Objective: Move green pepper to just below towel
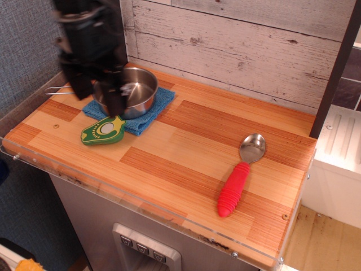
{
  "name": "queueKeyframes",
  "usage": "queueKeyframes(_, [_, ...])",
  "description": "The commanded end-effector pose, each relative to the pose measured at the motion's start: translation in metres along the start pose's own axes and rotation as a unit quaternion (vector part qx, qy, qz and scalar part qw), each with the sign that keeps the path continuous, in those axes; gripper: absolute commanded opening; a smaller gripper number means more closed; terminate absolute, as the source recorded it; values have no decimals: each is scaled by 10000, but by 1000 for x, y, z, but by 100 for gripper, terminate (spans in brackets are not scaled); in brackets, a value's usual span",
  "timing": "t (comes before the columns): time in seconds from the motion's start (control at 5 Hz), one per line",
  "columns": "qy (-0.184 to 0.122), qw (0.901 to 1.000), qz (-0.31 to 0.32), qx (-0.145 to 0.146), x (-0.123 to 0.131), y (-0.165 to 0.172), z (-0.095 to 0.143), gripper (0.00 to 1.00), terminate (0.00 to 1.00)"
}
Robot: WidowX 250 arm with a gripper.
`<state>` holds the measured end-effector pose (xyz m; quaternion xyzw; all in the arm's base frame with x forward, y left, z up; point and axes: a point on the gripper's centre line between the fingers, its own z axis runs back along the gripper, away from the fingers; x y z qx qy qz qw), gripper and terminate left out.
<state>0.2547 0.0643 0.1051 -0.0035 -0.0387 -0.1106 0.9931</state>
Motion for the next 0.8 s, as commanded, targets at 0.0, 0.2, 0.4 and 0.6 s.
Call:
queueKeyframes(0.0, [180, 9995, 265, -40, 21, -31, -5, 100, 0])
queueKeyframes(0.2, [280, 9994, 200, 61, 19, -35, -11, 100, 0])
queueKeyframes(0.4, [280, 9994, 200, 61, 19, -35, -11, 100, 0])
queueKeyframes(0.6, [280, 9994, 200, 61, 19, -35, -11, 100, 100])
